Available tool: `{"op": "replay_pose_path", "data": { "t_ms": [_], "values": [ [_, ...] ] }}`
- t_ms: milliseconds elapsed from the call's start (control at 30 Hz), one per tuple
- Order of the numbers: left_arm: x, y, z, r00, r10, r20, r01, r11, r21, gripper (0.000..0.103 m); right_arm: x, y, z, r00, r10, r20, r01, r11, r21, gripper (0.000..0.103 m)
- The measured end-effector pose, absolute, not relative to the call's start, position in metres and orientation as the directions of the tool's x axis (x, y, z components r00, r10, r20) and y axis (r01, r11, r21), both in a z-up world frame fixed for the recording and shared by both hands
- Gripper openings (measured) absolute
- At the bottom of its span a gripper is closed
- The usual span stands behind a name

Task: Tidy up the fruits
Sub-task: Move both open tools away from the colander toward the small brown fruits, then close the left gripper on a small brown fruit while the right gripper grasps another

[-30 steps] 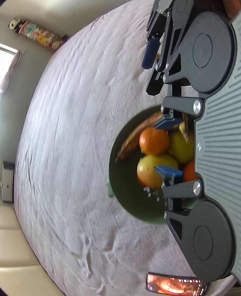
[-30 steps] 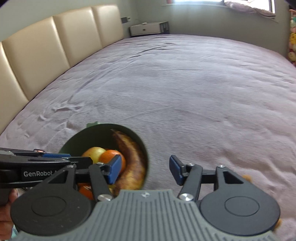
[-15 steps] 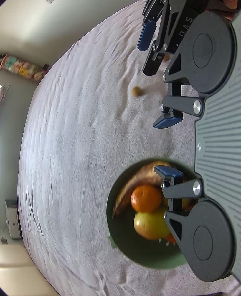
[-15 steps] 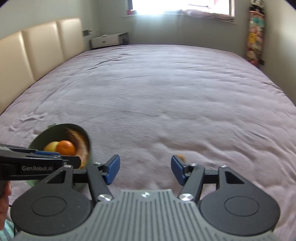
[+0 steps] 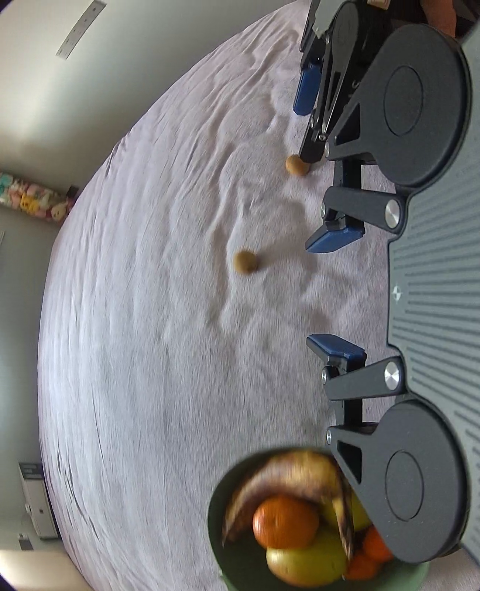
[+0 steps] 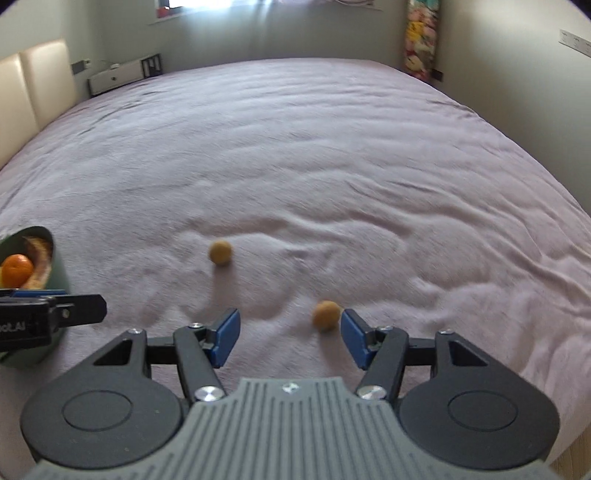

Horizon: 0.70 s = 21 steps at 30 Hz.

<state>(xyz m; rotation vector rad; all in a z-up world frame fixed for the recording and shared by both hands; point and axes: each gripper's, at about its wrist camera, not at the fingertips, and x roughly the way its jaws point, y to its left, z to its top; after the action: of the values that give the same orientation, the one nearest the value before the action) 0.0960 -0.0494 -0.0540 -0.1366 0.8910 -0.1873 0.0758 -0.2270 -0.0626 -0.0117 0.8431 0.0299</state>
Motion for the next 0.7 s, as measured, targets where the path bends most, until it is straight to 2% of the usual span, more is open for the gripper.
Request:
{"op": "replay_pose_path", "data": {
  "t_ms": [100, 200, 333, 700],
  "values": [
    [0.099, -0.059, -0.062, 0.639, -0.231, -0.734, 0.128, 0.973, -0.194, 0.060, 0.080, -0.235, -0.073, 0.658, 0.009, -0.753, -0.003, 1.000, 0.009, 0.058],
    [0.101, -0.067, -0.069, 0.676, -0.237, -0.698, 0.150, 0.971, -0.185, 0.060, 0.086, -0.241, -0.081, 0.648, 0.013, -0.761, 0.017, 0.999, 0.031, 0.051],
    [0.104, -0.078, -0.077, 0.719, -0.217, -0.660, 0.174, 0.976, -0.132, 0.060, 0.093, -0.242, -0.090, 0.641, 0.002, -0.768, 0.043, 0.998, 0.038, 0.051],
    [0.137, -0.101, -0.092, 0.756, -0.189, -0.626, 0.210, 0.977, -0.041, 0.060, 0.112, -0.249, -0.106, 0.603, -0.030, -0.797, 0.133, 0.989, 0.063, 0.046]
  ]
}}
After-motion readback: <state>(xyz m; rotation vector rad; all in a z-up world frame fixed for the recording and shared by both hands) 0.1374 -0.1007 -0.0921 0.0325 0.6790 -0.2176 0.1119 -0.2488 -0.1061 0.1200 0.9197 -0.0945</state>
